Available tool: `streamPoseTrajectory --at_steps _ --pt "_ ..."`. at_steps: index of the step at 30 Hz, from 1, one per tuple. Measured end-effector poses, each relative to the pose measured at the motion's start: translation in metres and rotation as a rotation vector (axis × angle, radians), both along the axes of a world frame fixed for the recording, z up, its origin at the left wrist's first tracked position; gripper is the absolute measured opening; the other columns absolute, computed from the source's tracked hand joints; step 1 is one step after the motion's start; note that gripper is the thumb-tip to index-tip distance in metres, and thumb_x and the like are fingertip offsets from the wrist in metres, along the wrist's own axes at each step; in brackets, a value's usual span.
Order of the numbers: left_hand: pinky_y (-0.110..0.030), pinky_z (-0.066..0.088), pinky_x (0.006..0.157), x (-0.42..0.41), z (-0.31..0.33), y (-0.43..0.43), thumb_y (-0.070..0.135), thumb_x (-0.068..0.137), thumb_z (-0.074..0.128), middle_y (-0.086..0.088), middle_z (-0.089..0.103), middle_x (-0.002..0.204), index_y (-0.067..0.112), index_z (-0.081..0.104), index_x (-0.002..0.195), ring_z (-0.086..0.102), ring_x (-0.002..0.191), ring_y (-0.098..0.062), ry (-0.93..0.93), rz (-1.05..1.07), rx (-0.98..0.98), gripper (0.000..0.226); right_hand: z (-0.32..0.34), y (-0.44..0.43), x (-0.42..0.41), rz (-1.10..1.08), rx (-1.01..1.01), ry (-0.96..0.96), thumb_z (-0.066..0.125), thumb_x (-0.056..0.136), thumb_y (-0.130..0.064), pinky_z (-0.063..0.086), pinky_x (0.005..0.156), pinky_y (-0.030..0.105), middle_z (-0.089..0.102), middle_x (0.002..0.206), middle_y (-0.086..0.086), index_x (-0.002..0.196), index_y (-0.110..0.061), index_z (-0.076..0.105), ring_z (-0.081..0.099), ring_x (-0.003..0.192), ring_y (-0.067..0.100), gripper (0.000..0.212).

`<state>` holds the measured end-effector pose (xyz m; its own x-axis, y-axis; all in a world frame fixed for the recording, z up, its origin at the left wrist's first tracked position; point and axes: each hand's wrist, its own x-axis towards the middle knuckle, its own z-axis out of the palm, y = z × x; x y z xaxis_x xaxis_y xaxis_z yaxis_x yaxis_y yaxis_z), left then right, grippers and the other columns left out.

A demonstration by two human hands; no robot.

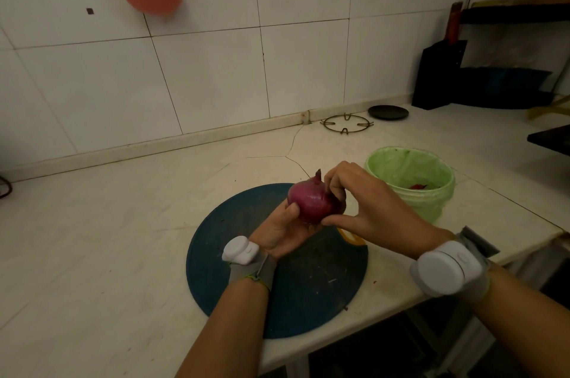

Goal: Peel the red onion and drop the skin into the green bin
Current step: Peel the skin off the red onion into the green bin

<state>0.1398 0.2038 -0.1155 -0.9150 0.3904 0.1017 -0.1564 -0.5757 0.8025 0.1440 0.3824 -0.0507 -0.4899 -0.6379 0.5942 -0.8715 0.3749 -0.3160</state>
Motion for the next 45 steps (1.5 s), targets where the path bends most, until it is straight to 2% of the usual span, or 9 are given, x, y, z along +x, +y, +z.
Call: streamPoseTrajectory --at_steps 4,13,23,27,32,36,39,42,45 --pt "-0.033 0.057 0.079 -0.001 -0.001 -0.002 0.033 0.033 0.096 -0.016 0.058 0.113 0.014 0.050 0.120 0.066 0.098 -0.026 -0.021 0.002 0.023 0.100 -0.001 -0.001 0.001 -0.021 -0.007 0.016 0.077 0.072 -0.023 0.042 0.066 0.032 0.049 0.083 -0.001 0.077 -0.021 0.037 0.044 0.078 0.019 0.040" --pt "-0.034 0.056 0.080 -0.002 -0.003 -0.002 0.031 0.034 0.096 -0.018 0.055 0.118 0.013 0.047 0.125 0.065 0.101 -0.028 -0.045 0.004 0.048 0.105 0.000 -0.002 0.002 -0.018 -0.028 -0.027 0.077 0.071 -0.018 0.042 0.071 0.030 0.052 0.096 0.001 0.079 -0.019 0.039 0.049 0.086 0.019 0.039" --pt "-0.034 0.057 0.080 0.001 0.000 0.001 0.032 0.036 0.096 -0.013 0.066 0.106 0.013 0.052 0.118 0.067 0.098 -0.026 -0.007 -0.003 0.013 0.095 0.001 0.000 0.001 -0.023 0.003 -0.025 0.079 0.069 -0.020 0.045 0.070 0.035 0.050 0.090 -0.002 0.078 -0.020 0.039 0.051 0.087 0.023 0.042" --pt "-0.035 0.056 0.082 0.001 0.000 0.000 0.031 0.036 0.096 -0.015 0.061 0.112 0.014 0.051 0.120 0.066 0.101 -0.027 -0.014 -0.020 0.031 0.097 0.001 0.001 0.001 -0.028 -0.037 -0.061 0.080 0.068 -0.020 0.044 0.075 0.022 0.049 0.096 -0.002 0.083 -0.020 0.045 0.049 0.088 0.015 0.038" --pt "-0.036 0.052 0.090 0.001 0.001 0.000 0.033 0.040 0.095 -0.015 0.055 0.120 0.016 0.049 0.123 0.058 0.108 -0.028 0.008 -0.042 0.006 0.096 0.003 0.003 0.000 0.000 -0.109 -0.187 0.077 0.072 -0.024 0.041 0.086 0.009 0.053 0.108 -0.006 0.107 -0.020 0.062 0.050 0.101 -0.001 0.039" --pt "-0.036 0.051 0.090 0.000 -0.001 -0.001 0.034 0.041 0.095 -0.014 0.055 0.120 0.016 0.048 0.125 0.056 0.110 -0.031 -0.007 -0.049 0.031 0.098 0.002 0.006 -0.007 0.018 -0.234 -0.360 0.072 0.077 -0.016 0.046 0.090 0.017 0.057 0.110 -0.011 0.099 -0.029 0.068 0.054 0.106 0.002 0.026" --pt "-0.034 0.052 0.088 0.000 -0.001 -0.001 0.034 0.039 0.095 -0.014 0.054 0.120 0.017 0.047 0.125 0.053 0.110 -0.031 -0.019 -0.042 0.027 0.101 -0.002 0.004 -0.009 0.021 -0.332 -0.425 0.070 0.077 -0.015 0.049 0.091 0.025 0.061 0.107 -0.007 0.091 -0.027 0.072 0.057 0.105 0.007 0.019" --pt "-0.033 0.054 0.084 0.001 -0.001 0.000 0.035 0.036 0.096 -0.014 0.055 0.117 0.017 0.049 0.122 0.055 0.108 -0.031 -0.025 -0.026 0.027 0.099 -0.003 0.000 -0.008 0.003 -0.388 -0.413 0.069 0.077 -0.013 0.049 0.087 0.023 0.060 0.102 -0.007 0.086 -0.027 0.072 0.058 0.099 0.006 0.017" --pt "-0.033 0.055 0.080 0.001 -0.001 0.000 0.037 0.033 0.096 -0.015 0.055 0.116 0.018 0.050 0.120 0.055 0.106 -0.032 -0.047 0.003 0.027 0.100 -0.003 -0.004 -0.006 -0.027 -0.397 -0.400 0.067 0.080 -0.008 0.045 0.081 0.013 0.053 0.101 -0.005 0.084 -0.023 0.071 0.054 0.095 0.000 0.016"
